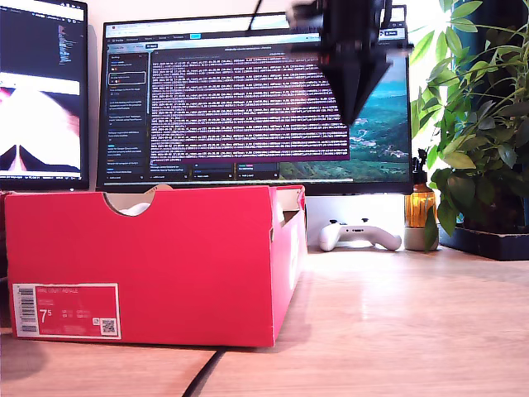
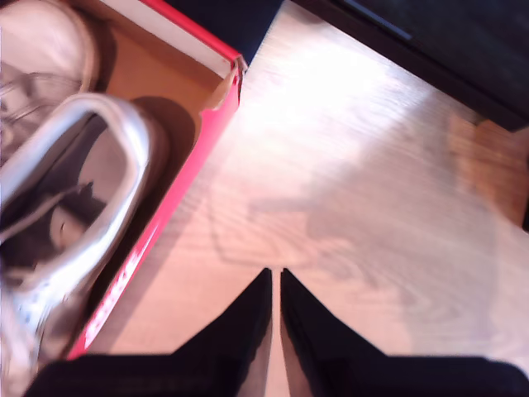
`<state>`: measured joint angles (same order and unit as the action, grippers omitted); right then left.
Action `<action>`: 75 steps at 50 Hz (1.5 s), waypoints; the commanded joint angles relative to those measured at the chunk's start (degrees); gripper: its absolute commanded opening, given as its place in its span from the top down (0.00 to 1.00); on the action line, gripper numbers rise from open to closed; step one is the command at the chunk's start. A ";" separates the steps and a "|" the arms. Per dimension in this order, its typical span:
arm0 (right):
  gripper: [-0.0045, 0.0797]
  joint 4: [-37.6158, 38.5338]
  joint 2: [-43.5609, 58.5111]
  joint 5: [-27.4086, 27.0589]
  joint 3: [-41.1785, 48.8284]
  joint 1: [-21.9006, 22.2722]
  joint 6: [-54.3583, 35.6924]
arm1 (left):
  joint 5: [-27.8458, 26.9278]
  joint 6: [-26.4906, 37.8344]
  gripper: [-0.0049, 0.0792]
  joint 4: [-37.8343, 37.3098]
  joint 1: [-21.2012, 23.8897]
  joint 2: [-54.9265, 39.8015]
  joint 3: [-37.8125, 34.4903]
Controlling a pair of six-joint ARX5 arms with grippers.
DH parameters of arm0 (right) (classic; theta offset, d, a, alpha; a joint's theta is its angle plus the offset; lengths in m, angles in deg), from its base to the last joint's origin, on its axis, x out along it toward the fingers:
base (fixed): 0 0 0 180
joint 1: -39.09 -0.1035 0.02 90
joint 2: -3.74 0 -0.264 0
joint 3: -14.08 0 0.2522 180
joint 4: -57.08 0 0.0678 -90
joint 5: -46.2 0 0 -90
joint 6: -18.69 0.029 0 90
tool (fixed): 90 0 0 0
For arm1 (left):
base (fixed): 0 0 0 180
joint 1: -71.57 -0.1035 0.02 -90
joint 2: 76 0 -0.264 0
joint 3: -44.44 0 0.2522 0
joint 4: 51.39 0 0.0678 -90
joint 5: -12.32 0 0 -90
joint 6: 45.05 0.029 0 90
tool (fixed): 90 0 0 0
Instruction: Pack the white shoes by picking the first shoe and placing it inside the red shoebox, left side, then picking and rotating the second shoe and placing it in the shoebox
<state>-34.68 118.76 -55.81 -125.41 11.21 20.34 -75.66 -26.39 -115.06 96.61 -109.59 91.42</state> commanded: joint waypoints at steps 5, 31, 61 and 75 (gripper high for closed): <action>0.95 3.69 -6.01 -1.90 8.20 -0.42 1.75 | -0.83 -2.12 0.96 5.86 -0.15 2.78 -0.50; 0.95 37.24 -37.55 -7.78 50.88 1.73 0.50 | -15.98 -5.44 0.96 31.87 -9.38 -2.64 -2.40; 0.95 74.71 -54.73 -4.79 91.62 9.40 -5.95 | -13.62 -12.37 0.96 50.99 -15.61 -7.89 -8.52; 0.95 84.02 -63.60 -6.32 104.50 9.70 -4.81 | -13.60 -12.66 0.96 62.77 -16.04 -4.83 -19.89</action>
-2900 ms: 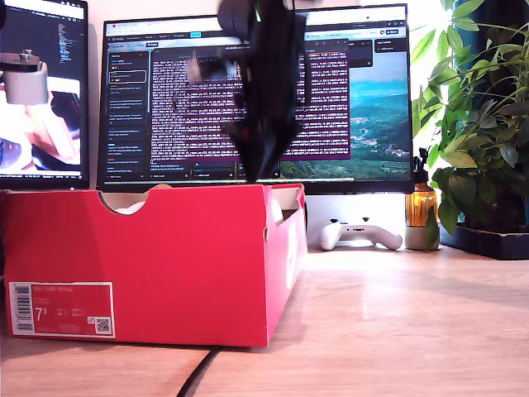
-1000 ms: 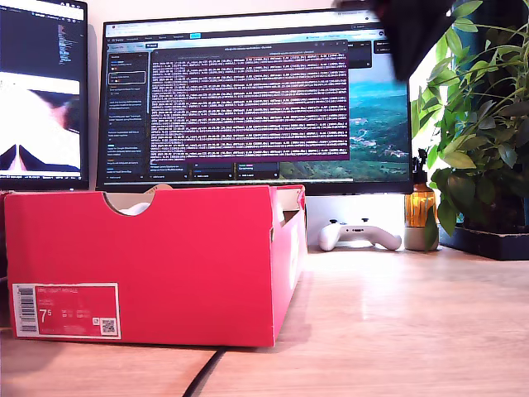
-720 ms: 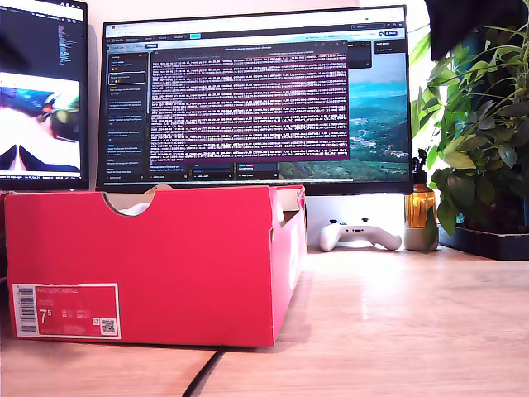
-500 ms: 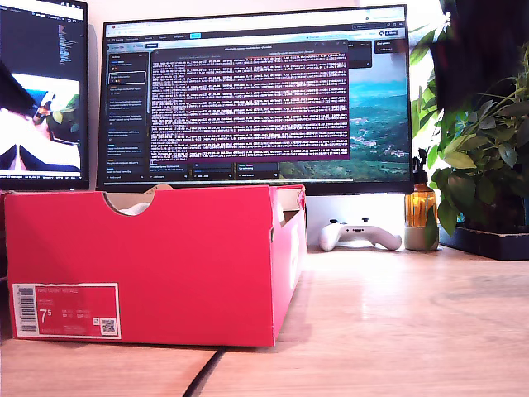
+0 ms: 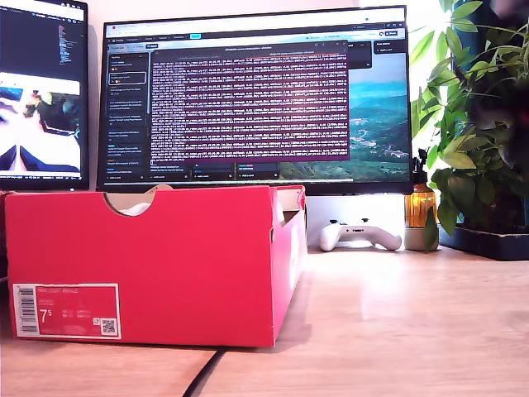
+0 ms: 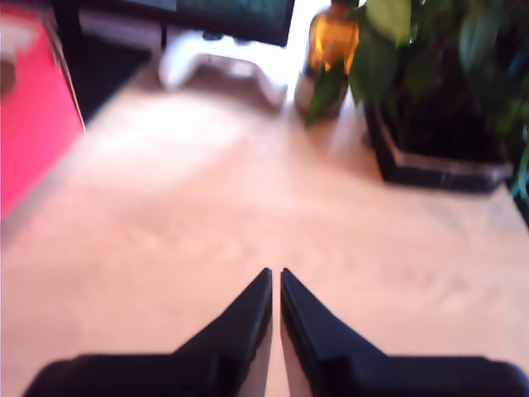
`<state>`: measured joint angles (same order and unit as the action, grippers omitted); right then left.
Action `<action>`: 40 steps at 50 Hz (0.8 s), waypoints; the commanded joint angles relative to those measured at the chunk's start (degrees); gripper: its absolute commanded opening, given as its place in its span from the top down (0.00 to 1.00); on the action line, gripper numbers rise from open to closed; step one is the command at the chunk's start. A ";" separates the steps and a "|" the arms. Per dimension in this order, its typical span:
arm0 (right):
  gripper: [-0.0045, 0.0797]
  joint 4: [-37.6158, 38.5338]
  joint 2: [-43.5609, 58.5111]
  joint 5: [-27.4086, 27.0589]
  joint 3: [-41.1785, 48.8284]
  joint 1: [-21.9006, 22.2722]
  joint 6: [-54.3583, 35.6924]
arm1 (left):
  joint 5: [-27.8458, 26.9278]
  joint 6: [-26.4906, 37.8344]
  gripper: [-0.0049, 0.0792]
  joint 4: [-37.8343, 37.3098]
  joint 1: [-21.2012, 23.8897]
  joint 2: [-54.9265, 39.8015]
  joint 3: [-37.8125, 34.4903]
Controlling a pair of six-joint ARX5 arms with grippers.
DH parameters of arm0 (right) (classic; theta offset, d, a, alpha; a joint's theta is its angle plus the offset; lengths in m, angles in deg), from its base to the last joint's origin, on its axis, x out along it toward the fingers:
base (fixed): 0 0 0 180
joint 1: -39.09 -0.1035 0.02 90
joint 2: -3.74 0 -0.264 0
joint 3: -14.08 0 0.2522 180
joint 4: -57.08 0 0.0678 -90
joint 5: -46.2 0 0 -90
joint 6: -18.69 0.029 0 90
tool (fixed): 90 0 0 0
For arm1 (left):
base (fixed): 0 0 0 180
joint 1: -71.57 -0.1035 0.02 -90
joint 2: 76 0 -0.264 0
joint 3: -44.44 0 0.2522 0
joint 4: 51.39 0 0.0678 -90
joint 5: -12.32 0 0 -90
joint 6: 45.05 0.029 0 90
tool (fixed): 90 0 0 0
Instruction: Pack the white shoes by picking the first shoe and placing it inside the red shoebox, left side, then picking and rotating the second shoe and placing it in the shoebox
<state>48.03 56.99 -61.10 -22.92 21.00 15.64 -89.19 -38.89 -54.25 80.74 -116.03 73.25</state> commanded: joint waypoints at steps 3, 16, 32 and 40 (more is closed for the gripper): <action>0.95 1.88 -4.07 -4.15 4.28 0.42 -0.59 | -0.07 -0.09 0.96 3.69 -0.17 2.73 -3.72; 0.95 -1.31 -15.15 -2.34 11.87 4.68 -1.11 | -0.28 0.37 0.96 4.57 -0.42 6.32 -8.39; 0.95 -6.93 -27.76 0.63 18.27 10.03 -0.24 | -1.22 0.76 0.96 4.59 -1.53 10.08 -11.85; 0.95 -10.95 -35.04 3.43 19.43 11.98 0.94 | -1.11 -0.07 0.96 4.61 -2.95 11.89 -12.74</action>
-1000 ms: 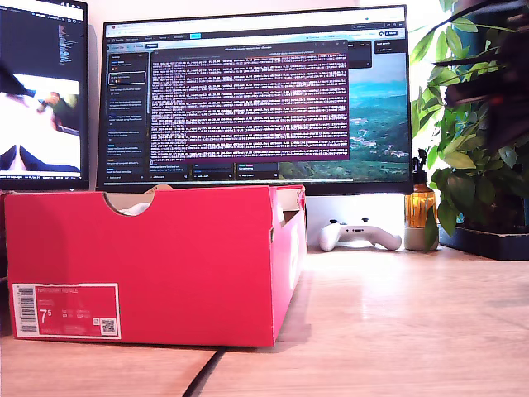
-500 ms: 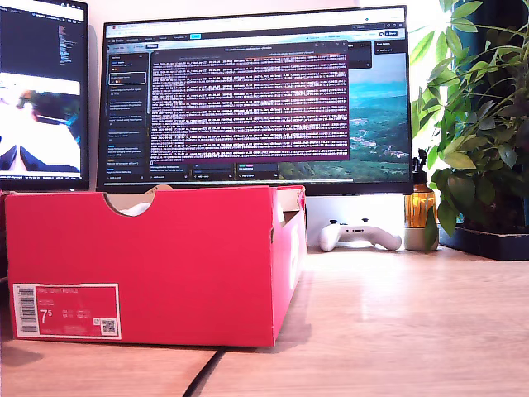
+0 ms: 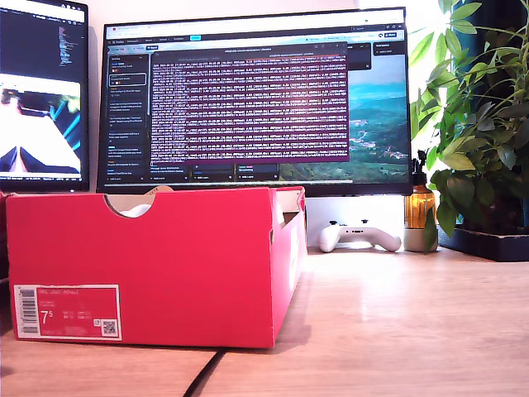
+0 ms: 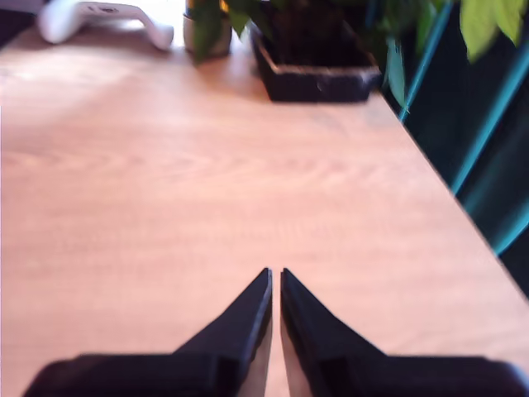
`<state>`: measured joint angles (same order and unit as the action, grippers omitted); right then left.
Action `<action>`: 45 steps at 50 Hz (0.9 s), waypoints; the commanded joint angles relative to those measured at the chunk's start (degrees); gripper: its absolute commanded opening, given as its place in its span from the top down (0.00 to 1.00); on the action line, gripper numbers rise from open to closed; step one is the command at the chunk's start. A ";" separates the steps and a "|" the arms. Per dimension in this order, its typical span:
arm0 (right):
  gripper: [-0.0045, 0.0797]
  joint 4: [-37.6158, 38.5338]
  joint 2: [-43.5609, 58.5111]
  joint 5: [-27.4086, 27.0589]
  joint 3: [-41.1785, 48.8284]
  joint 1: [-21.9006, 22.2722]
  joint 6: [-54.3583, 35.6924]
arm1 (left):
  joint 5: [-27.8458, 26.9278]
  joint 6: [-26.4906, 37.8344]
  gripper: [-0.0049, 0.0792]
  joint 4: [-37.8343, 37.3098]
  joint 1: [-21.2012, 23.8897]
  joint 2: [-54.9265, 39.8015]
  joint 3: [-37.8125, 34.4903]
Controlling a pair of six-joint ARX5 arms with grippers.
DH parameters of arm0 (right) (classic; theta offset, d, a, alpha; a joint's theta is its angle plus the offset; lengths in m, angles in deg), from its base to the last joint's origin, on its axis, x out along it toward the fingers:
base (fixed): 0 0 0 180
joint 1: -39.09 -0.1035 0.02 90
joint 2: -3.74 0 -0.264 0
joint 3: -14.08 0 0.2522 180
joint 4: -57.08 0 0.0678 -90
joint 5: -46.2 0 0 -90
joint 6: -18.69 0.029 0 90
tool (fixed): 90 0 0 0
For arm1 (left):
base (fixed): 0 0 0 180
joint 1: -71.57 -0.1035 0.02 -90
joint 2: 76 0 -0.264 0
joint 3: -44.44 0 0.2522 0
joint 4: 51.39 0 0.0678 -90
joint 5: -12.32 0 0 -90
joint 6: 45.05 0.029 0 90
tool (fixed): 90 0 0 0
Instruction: Pack the white shoes by picking the first shoe and placing it inside the red shoebox, left side, then picking and rotating the second shoe and placing it in the shoebox
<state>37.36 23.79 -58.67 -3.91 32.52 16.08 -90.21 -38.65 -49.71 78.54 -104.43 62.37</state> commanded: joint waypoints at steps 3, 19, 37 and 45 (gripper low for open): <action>0.95 -1.99 -4.72 2.45 0.42 1.01 0.35 | -0.09 -0.48 0.96 0.07 -1.33 0.94 -2.01; 0.95 -8.83 -18.99 7.65 1.36 1.81 -0.46 | -0.79 -1.60 0.96 1.20 -3.10 7.28 -4.96; 0.95 -7.06 -20.00 9.88 2.32 1.86 -0.87 | 1.11 -2.05 0.96 -2.56 -3.28 16.28 -5.66; 0.95 -6.14 -20.00 11.69 2.32 1.81 -1.77 | 2.73 -2.14 0.96 -5.25 -3.34 20.46 -5.66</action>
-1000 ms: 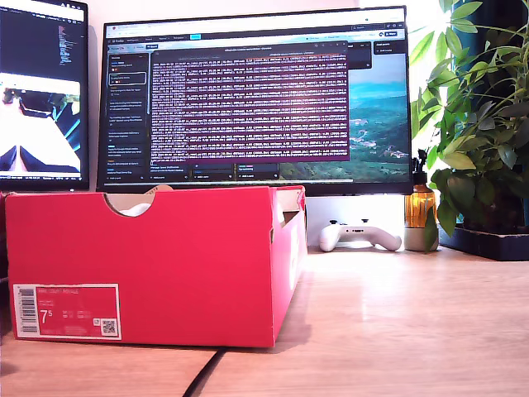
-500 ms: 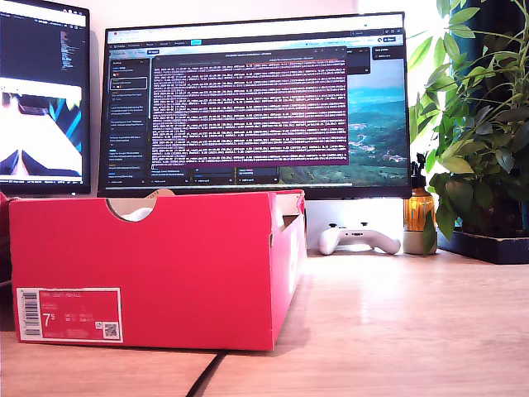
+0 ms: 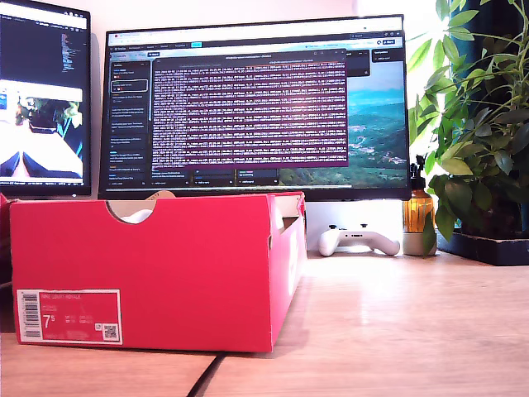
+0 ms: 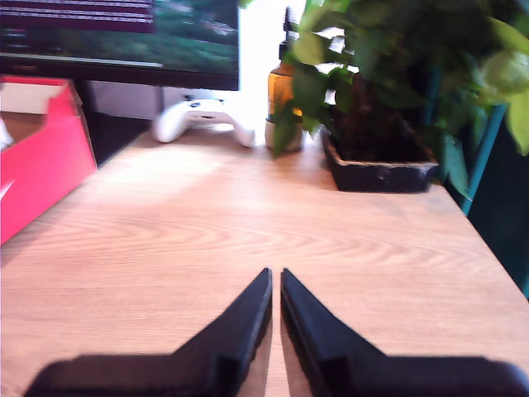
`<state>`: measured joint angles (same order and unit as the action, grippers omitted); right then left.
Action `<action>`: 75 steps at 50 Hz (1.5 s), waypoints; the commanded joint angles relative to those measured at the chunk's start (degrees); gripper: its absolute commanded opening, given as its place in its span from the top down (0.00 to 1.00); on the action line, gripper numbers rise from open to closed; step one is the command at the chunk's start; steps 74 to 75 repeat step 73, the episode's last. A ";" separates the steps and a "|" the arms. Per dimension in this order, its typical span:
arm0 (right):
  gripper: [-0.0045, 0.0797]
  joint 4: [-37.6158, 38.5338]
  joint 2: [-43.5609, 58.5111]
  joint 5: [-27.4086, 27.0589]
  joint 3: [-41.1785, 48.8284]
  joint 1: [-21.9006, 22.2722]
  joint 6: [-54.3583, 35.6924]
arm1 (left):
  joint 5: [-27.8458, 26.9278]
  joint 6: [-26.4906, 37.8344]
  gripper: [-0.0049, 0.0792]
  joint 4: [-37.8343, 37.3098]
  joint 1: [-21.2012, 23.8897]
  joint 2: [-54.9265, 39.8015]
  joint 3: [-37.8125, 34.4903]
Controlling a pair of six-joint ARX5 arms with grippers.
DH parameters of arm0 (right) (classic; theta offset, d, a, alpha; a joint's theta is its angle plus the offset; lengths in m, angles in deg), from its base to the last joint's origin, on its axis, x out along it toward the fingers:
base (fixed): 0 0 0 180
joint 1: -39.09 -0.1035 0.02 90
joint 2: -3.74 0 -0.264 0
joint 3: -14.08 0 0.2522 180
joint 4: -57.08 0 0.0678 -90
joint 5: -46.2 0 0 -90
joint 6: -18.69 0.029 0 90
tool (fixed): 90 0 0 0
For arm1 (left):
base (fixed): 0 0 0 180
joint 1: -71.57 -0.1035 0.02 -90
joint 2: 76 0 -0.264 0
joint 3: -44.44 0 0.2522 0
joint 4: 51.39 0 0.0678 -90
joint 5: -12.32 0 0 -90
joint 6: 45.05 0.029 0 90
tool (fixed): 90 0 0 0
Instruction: Pack the white shoes by picking the first shoe and placing it inside the red shoebox, left side, then picking and rotating the second shoe and placing it in the shoebox
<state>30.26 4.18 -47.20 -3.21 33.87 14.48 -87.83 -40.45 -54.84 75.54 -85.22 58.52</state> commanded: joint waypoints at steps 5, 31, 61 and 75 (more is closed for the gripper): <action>0.95 2.21 -0.39 0.33 1.62 0.46 -0.31 | 0.85 -0.76 0.96 -2.43 -0.35 4.68 -1.81; 0.95 1.18 -0.39 3.45 1.55 0.35 -0.28 | 4.72 -6.73 0.96 -11.76 -0.66 9.90 -1.81; 0.95 -1.40 -0.35 2.82 1.38 0.35 1.38 | 4.24 -9.53 0.96 -22.14 -0.63 9.70 -1.68; 0.95 -1.42 -0.35 2.84 1.38 0.35 1.38 | 4.24 -9.53 0.96 -22.14 -0.63 9.70 -1.68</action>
